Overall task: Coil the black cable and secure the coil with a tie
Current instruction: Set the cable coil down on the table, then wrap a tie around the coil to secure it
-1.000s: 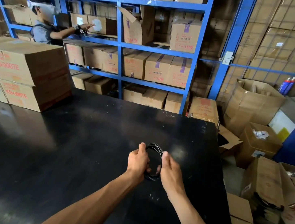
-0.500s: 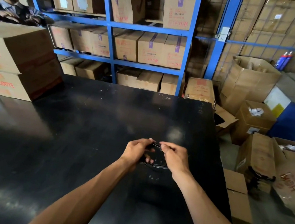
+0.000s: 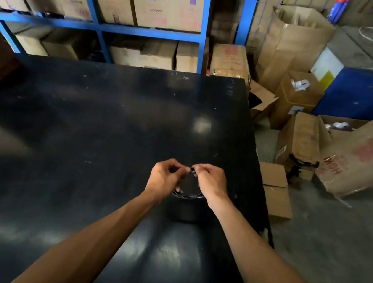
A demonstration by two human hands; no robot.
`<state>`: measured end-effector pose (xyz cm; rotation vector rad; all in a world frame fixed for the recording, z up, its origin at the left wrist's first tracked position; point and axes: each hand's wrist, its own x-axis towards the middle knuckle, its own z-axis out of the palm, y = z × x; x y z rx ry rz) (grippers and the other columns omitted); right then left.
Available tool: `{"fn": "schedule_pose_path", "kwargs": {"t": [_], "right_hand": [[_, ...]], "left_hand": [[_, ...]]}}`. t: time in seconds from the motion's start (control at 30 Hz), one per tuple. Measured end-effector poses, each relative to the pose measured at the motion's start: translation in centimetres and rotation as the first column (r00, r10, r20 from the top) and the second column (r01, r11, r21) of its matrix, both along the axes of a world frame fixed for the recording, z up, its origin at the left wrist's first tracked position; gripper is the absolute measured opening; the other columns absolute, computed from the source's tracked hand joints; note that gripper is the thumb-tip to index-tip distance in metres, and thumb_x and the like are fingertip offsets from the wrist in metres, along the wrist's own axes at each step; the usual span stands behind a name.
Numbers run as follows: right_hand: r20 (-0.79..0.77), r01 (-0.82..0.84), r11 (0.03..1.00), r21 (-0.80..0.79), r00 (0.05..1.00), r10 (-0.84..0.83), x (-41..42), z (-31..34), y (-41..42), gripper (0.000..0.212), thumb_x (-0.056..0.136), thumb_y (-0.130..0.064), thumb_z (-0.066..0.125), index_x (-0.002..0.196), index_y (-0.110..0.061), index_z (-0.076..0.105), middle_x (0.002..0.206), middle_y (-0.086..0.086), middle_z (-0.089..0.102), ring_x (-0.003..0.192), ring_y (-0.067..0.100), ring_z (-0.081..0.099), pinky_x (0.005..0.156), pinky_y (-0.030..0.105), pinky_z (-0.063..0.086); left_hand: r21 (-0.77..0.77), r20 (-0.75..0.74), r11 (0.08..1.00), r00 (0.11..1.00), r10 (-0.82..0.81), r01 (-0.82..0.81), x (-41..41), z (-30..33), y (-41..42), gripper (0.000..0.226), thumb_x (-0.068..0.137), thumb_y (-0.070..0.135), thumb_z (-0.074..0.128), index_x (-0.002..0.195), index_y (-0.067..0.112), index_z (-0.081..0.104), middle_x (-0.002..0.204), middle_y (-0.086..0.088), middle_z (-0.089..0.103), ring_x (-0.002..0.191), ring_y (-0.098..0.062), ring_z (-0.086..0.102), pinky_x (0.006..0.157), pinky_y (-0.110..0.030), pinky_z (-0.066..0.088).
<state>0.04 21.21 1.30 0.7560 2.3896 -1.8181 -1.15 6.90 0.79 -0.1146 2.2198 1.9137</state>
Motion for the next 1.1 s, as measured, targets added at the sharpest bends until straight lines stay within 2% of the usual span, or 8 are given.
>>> {"fn": "schedule_pose_path", "kwargs": {"t": [0.13, 0.23, 0.33, 0.43, 0.6, 0.73, 0.87, 1.1], "right_hand": [[0.114, 0.064, 0.954, -0.292, 0.993, -0.031, -1.0, -1.0, 1.6, 0.021, 0.1, -0.014, 0.059, 0.094, -0.009, 0.078, 0.076, 0.008, 0.071, 0.06, 0.013, 0.062, 0.057, 0.025, 0.052], [0.181, 0.063, 0.925, -0.375, 0.983, 0.007, -1.8, -1.3, 3.8, 0.034, 0.107, -0.028, 0.05, 0.098, -0.006, 0.074, 0.085, 0.012, 0.072, 0.072, 0.02, 0.068, 0.07, 0.034, 0.057], [0.216, -0.003, 1.0, 0.001, 0.976, 0.003, -2.5, -2.0, 7.7, 0.03, 0.103, -0.03, 0.055, 0.107, -0.009, 0.076, 0.098, 0.007, 0.072, 0.091, 0.022, 0.067, 0.083, 0.04, 0.055], [0.391, -0.195, 0.84, 0.506, 0.92, -0.022, -2.8, -3.0, 11.8, 0.031, 0.096, -0.037, 0.058, 0.108, -0.014, 0.075, 0.106, 0.009, 0.071, 0.105, 0.033, 0.066, 0.078, 0.035, 0.045], [0.576, -0.322, 0.812, 0.487, 0.817, -0.021, -2.6, -5.7, 13.4, 0.041, 0.088, -0.044, 0.074, 0.109, -0.009, 0.074, 0.114, 0.014, 0.072, 0.103, 0.035, 0.069, 0.078, 0.038, 0.053], [0.484, -0.3, 0.822, 0.484, 0.874, 0.034, -3.4, -6.7, 12.5, 0.018, 0.089, -0.01, 0.073, 0.106, -0.01, 0.079, 0.117, 0.015, 0.074, 0.107, 0.031, 0.07, 0.094, 0.036, 0.057], [0.245, -0.368, 0.809, 0.458, 0.927, 0.283, -4.5, -4.4, 10.3, 0.017, 0.092, -0.008, 0.073, 0.105, -0.017, 0.08, 0.114, 0.006, 0.076, 0.107, 0.023, 0.069, 0.095, 0.029, 0.052], [0.093, -0.624, 0.592, 0.51, 0.724, 0.684, -5.9, 0.0, 7.0, 0.022, 0.093, -0.003, 0.07, 0.11, -0.017, 0.076, 0.102, -0.003, 0.074, 0.095, 0.011, 0.071, 0.085, 0.026, 0.058]], "left_hand": [[-0.044, 0.011, 0.998, 0.999, 0.047, -0.046, -1.1, -1.1, 1.8, 0.011, 0.087, 0.013, 0.075, 0.077, 0.01, 0.071, 0.06, 0.0, 0.067, 0.032, -0.017, 0.053, 0.037, -0.028, 0.047], [-0.025, 0.045, 0.995, 0.994, 0.101, -0.1, -1.6, -1.9, 2.4, 0.015, 0.087, 0.01, 0.075, 0.073, 0.014, 0.071, 0.059, -0.002, 0.066, 0.032, -0.017, 0.051, 0.036, -0.024, 0.044], [0.0, 0.092, 0.992, 0.988, 0.126, -0.127, -1.8, -2.8, 2.3, 0.016, 0.087, 0.009, 0.075, 0.072, 0.014, 0.071, 0.059, -0.002, 0.065, 0.029, -0.017, 0.049, 0.034, -0.022, 0.042], [0.028, 0.115, 0.989, 0.984, 0.139, -0.143, -1.9, -3.8, 1.9, 0.015, 0.088, 0.006, 0.074, 0.074, 0.011, 0.071, 0.062, -0.006, 0.064, 0.03, -0.012, 0.049, 0.033, -0.021, 0.041], [0.068, 0.155, 0.988, 0.979, 0.13, -0.141, -2.0, -4.7, 1.9, 0.012, 0.089, 0.004, 0.073, 0.077, 0.007, 0.071, 0.063, -0.008, 0.063, 0.032, -0.01, 0.049, 0.033, -0.02, 0.042], [0.095, 0.164, 0.989, 0.982, 0.096, -0.113, -2.3, -5.0, 2.0, 0.009, 0.088, 0.006, 0.074, 0.079, 0.006, 0.072, 0.063, -0.008, 0.063, 0.032, -0.012, 0.048, 0.034, -0.021, 0.043], [0.114, 0.151, 0.993, 0.988, 0.026, -0.043, -2.4, -4.9, 2.0, 0.007, 0.087, 0.011, 0.077, 0.082, 0.007, 0.074, 0.062, -0.007, 0.067, 0.032, -0.016, 0.049, 0.035, -0.022, 0.043], [0.104, 0.068, 0.991, 0.993, -0.097, 0.089, -2.2, -2.8, 2.1, 0.006, 0.085, 0.015, 0.079, 0.082, 0.011, 0.076, 0.065, -0.006, 0.069, 0.037, -0.016, 0.05, 0.041, -0.025, 0.048]]}}
